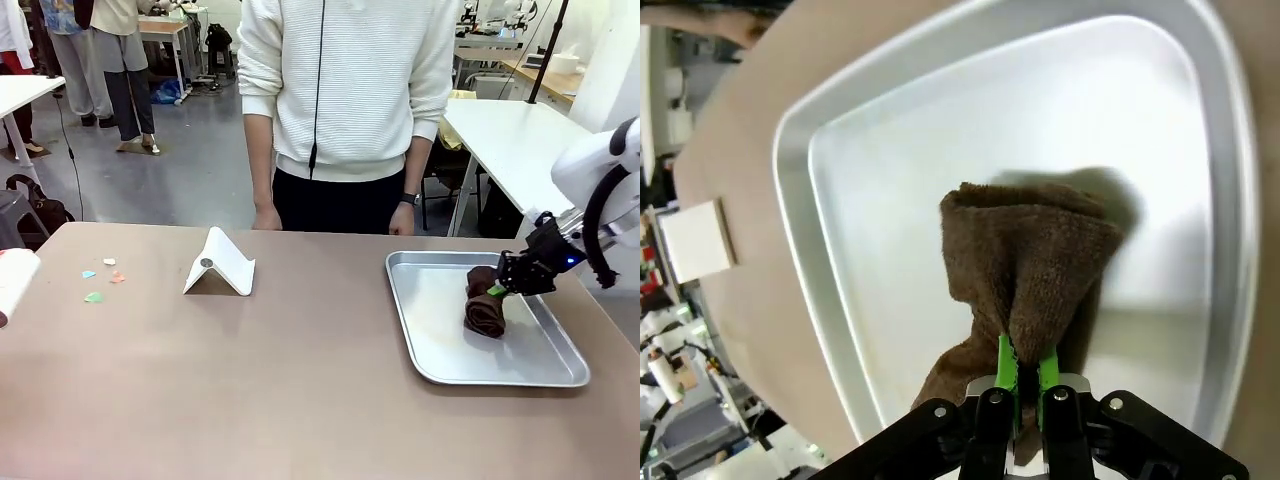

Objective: Clean the surface of the table.
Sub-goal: If a person points to the right, clean the right side of the table with your right hand, and if they point to the left, clean the left side with your left hand.

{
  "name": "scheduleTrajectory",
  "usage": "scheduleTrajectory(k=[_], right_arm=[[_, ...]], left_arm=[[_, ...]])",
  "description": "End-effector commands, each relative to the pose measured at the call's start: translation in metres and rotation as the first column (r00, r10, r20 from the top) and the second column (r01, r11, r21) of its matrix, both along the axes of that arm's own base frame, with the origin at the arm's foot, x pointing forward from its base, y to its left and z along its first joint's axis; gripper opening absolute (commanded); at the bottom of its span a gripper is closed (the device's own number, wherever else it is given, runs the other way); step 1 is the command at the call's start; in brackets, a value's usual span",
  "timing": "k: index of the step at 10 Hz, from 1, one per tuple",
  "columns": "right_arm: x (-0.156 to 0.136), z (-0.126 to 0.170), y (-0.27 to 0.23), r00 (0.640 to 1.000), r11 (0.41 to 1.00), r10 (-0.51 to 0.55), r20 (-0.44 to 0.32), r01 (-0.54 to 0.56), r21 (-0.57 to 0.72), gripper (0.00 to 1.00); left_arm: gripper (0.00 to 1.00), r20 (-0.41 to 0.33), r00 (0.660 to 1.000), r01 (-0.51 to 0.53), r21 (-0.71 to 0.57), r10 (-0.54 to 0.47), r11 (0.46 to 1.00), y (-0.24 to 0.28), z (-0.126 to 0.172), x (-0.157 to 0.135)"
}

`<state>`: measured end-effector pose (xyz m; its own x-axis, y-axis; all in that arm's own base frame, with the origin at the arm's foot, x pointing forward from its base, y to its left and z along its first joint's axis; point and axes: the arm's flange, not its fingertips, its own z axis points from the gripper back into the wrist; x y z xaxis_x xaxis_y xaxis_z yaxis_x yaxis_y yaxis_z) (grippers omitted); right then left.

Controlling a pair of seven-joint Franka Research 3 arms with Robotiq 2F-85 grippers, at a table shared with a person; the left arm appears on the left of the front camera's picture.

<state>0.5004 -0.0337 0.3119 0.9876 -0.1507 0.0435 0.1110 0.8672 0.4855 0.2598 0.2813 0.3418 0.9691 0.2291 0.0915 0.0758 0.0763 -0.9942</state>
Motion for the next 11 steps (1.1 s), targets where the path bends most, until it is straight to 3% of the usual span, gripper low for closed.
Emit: scheduleTrajectory(k=[1,3,4,8,9,11], right_arm=[[-0.030,0.023,-0.013,0.999,0.998,0.052,0.005,-0.053,0.018,0.08],[-0.056,0.054,-0.021,0.987,0.954,0.110,0.119,-0.139,0.267,0.08],[-0.066,0.066,-0.025,0.982,0.907,0.131,0.136,-0.174,0.383,0.08],[-0.108,0.100,-0.045,0.952,0.647,0.289,0.097,-0.269,0.713,0.08],[-0.121,0.110,-0.051,0.947,0.547,0.311,0.084,-0.250,0.798,0.08],[-0.153,0.123,-0.065,0.954,0.457,0.293,0.068,-0.202,0.866,0.08]], left_arm=[[0.00,0.004,1.000,0.006,0.004,-0.006,1.000,-0.001,0.004,-0.002],[0.00,0.004,1.000,0.006,0.004,-0.006,1.000,-0.001,0.004,-0.002],[0.00,0.004,1.000,0.006,0.004,-0.006,1.000,-0.001,0.004,-0.002],[0.00,0.004,1.000,0.006,0.004,-0.006,1.000,-0.001,0.004,-0.002],[0.00,0.004,1.000,0.006,0.004,-0.006,1.000,-0.001,0.004,-0.002],[0.00,0.004,1.000,0.006,0.004,-0.006,1.000,-0.001,0.004,-0.002]])
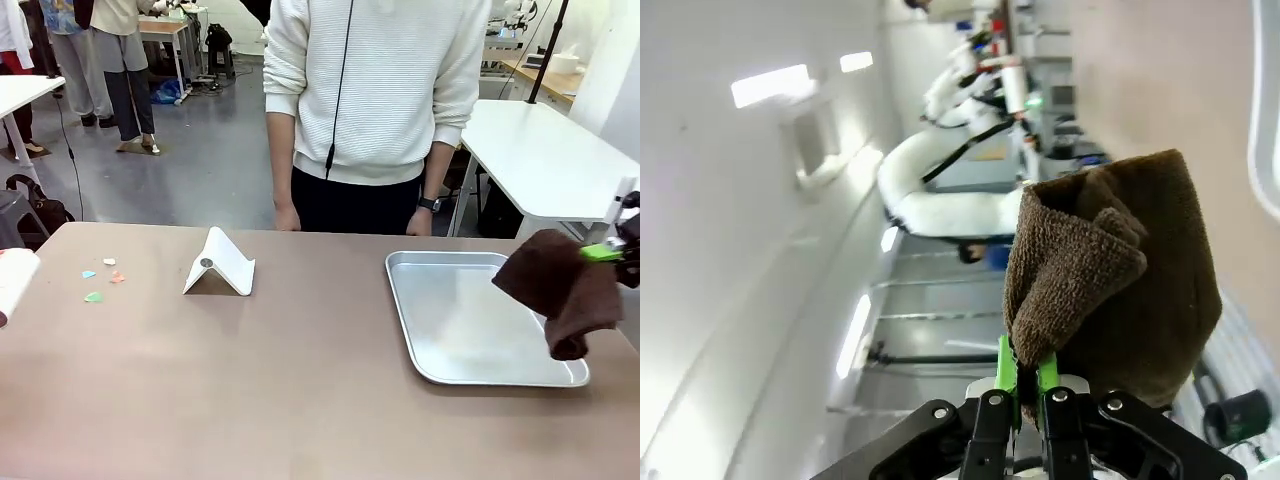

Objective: Clean the surface of the table.
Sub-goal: If a person points to the right, clean the right side of the table with your right hand, and if they point to the left, clean the left side with your left hand.

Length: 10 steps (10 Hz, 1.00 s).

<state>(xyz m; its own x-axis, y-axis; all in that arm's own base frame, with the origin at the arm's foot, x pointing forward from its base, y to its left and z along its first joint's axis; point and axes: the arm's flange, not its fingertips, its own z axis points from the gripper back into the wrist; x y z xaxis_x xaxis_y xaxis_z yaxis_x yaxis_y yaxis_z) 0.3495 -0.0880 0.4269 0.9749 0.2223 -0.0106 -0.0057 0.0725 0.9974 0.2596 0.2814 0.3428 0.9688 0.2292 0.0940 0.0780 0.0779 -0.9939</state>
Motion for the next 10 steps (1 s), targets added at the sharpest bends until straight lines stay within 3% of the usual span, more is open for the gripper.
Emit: scheduleTrajectory(k=[1,2,6,9,10], right_arm=[[-0.014,0.009,-0.022,0.994,0.993,-0.109,-0.027,0.110,0.048,0.08],[-0.021,0.007,-0.039,0.984,0.981,-0.178,-0.019,0.179,0.071,0.08],[-0.021,-0.021,-0.079,0.964,0.956,-0.261,-0.053,0.266,0.125,0.08],[-0.006,-0.031,-0.078,0.915,0.915,-0.402,-0.029,0.403,0.039,0.08],[-0.019,-0.032,-0.085,0.953,0.949,-0.296,-0.070,0.301,0.090,0.08]], left_arm=[[0.00,0.001,1.000,0.006,0.003,-0.006,1.000,-0.001,0.003,-0.002],[0.00,0.001,1.000,0.006,0.003,-0.006,1.000,-0.001,0.003,-0.002],[0.00,0.001,1.000,0.006,0.003,-0.006,1.000,-0.001,0.003,-0.002],[0.00,0.001,1.000,0.006,0.003,-0.006,1.000,-0.001,0.003,-0.002],[0.00,0.001,1.000,0.006,0.003,-0.006,1.000,-0.001,0.003,-0.002]])
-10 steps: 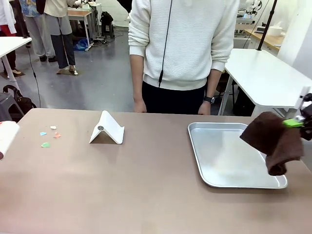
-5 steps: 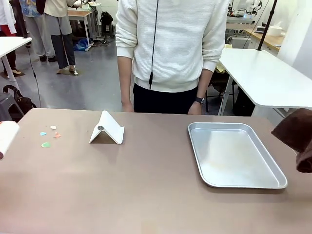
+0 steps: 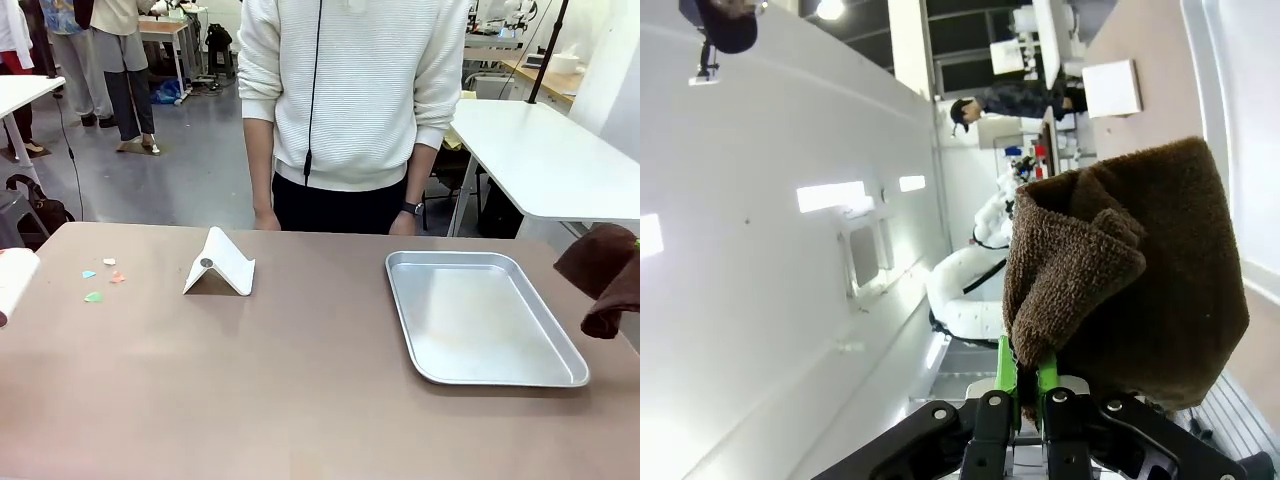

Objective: Clean the surface of the table.
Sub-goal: If a person points to the right, clean the right side of the table with your right hand, and if they point to the left, clean the left side with your left hand, then clean the area not pointed to by the person.

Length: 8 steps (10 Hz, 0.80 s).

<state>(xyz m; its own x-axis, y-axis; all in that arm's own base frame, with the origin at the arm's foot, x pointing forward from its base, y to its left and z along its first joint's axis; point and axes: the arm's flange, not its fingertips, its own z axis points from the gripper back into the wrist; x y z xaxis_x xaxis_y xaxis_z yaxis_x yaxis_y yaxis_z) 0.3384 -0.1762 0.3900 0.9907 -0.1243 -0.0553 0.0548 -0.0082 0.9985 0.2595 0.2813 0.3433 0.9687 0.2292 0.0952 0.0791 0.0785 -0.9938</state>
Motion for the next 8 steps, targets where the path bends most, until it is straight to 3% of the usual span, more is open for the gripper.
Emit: scheduleTrajectory(k=[1,8], right_arm=[[-0.0079,0.0050,0.0030,0.999,0.998,0.047,0.001,-0.047,0.031,0.08],[-0.0079,0.0050,0.0030,0.999,0.998,0.047,0.001,-0.047,0.031,0.08]], left_arm=[[0.00,0.000,1.000,0.006,0.002,-0.006,1.000,-0.0011,0.0029,-0.0015],[0.00,0.000,1.000,0.006,0.002,-0.006,1.000,-0.0011,0.0029,-0.0015]])
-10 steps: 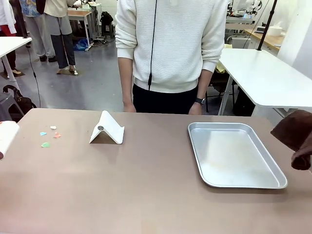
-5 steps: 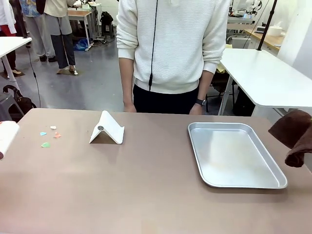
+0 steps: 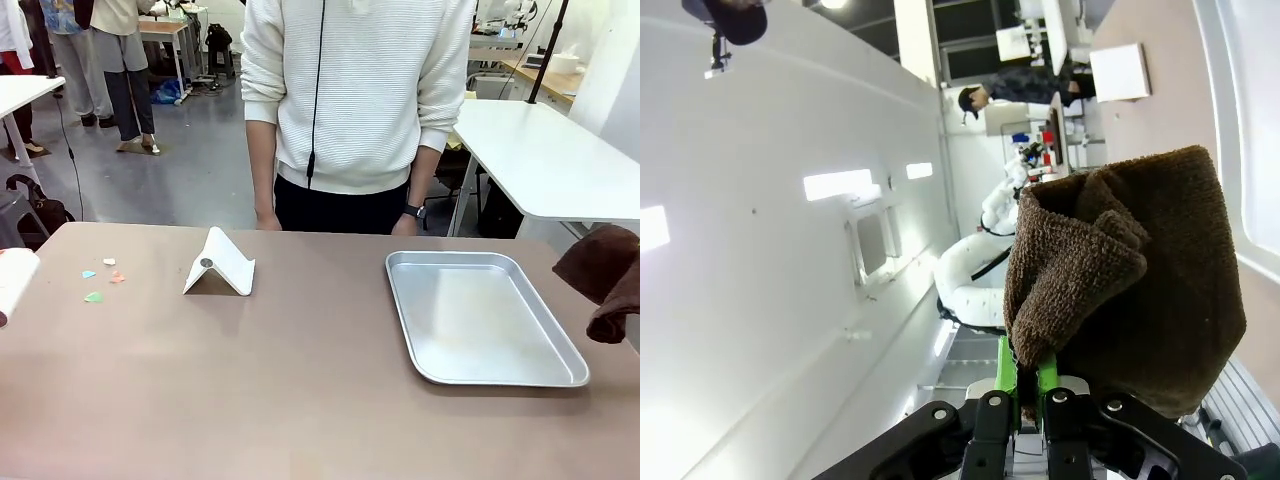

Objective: Clean the surface of the table.
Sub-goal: Clean the area not pointed to by the person.

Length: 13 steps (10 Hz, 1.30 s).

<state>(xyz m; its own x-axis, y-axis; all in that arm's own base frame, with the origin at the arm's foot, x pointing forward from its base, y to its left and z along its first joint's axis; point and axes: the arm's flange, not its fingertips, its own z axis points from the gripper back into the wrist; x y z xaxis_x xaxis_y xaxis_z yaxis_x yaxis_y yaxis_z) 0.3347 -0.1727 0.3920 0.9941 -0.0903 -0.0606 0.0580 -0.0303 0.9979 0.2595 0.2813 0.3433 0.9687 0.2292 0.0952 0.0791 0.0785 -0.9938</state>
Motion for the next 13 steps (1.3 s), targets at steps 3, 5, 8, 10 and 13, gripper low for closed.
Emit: scheduleTrajectory(k=[3,5,8,10,13], right_arm=[[-0.004,0.003,-0.001,1.000,1.000,0.014,0.003,-0.014,0.007,0.08],[-0.004,0.003,-0.001,1.000,1.000,0.014,0.003,-0.014,0.007,0.08],[-0.004,0.003,-0.001,1.000,1.000,0.014,0.003,-0.014,0.007,0.08],[-0.004,0.003,-0.001,1.000,1.000,0.014,0.003,-0.014,0.007,0.08],[-0.004,0.003,-0.001,1.000,1.000,0.014,0.003,-0.014,0.007,0.08]], left_arm=[[0.00,0.000,1.000,0.006,0.002,-0.006,1.000,-0.001,0.003,-0.002],[0.00,0.000,1.000,0.006,0.002,-0.006,1.000,-0.001,0.003,-0.002],[0.00,0.000,1.000,0.006,0.002,-0.006,1.000,-0.001,0.003,-0.002],[0.22,-0.033,0.998,-0.043,0.105,0.047,0.993,-0.013,0.006,0.003],[0.22,-0.125,0.966,-0.195,0.228,0.227,0.954,-0.030,0.020,0.022]])
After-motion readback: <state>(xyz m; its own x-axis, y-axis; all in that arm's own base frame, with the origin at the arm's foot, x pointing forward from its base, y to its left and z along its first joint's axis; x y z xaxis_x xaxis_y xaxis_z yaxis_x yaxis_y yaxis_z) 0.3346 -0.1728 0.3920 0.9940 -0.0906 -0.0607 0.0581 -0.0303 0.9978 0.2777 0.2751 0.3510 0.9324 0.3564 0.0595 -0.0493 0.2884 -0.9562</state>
